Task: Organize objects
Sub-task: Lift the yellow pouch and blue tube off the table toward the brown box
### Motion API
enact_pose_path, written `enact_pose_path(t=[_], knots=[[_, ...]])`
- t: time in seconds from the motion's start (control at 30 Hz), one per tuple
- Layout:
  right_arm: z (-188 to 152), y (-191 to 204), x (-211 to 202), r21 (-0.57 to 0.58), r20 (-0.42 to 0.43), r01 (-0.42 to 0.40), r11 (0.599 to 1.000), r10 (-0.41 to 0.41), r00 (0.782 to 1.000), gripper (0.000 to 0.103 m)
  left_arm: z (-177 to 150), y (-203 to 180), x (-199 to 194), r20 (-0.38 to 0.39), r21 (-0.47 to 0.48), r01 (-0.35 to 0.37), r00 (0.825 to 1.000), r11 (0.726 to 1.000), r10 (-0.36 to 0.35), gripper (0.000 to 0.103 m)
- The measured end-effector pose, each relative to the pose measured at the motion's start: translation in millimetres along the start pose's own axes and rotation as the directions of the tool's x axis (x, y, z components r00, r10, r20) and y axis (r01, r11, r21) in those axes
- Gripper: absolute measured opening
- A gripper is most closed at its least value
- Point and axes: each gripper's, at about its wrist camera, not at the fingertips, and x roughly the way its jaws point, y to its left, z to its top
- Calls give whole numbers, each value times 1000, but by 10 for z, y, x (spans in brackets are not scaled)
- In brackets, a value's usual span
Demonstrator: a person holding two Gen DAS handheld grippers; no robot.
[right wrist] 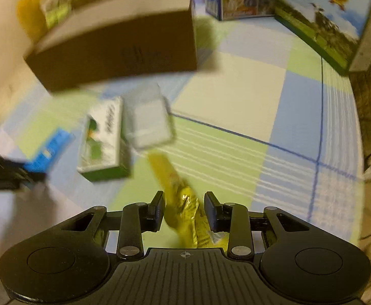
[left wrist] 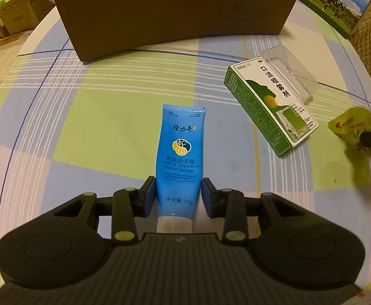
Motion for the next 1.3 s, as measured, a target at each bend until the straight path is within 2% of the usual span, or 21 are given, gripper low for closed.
enact_pose_path(t=[0.13, 0.2, 0.4, 0.57, 0.63, 0.73, 0.97, 1.07, 1.2, 1.3], knots=[[-20, 59, 131, -102, -60, -7, 995, 1, 998, 29, -12, 19, -6, 5, -3, 10, 1000, 1000, -10, 32], [-44, 75, 129, -122, -46, -4, 993, -2, 999, 26, -20, 35, -9, 9, -6, 14, 1000, 1000, -14, 32], [-43, 72, 122, -87, -20, -20, 996, 18, 1000, 23, -36, 58, -17, 12, -2, 23, 1000, 1000, -23, 32], [-36, 134, 113, -52, -3, -33, 998, 32, 999, 23, -8, -24, 4, -14, 75, 2, 1000, 997, -1, 32], [-49, 141, 99, -36, 1, -39, 999, 39, 999, 23, 14, -62, 18, -27, 107, -5, 1000, 994, 8, 34], [-71, 160, 69, -26, 7, -42, 999, 42, 999, 23, 68, -48, 43, -47, 84, 12, 999, 996, -8, 42], [-138, 152, 5, 3, 18, -37, 999, 37, 999, 22, 98, -111, 82, -25, 120, -3, 1000, 993, 6, 43], [-168, 144, -14, 14, 20, -35, 999, 35, 999, 22, 101, -107, 75, -8, 136, 0, 1000, 991, 1, 35], [-192, 129, -43, 30, 26, -37, 999, 36, 999, 22, 77, -110, 54, 5, 138, 1, 1000, 990, -2, 34], [-198, 105, -76, 49, 36, -46, 998, 44, 998, 21, 33, -37, 23, 11, 103, 19, 1000, 995, -20, 34]])
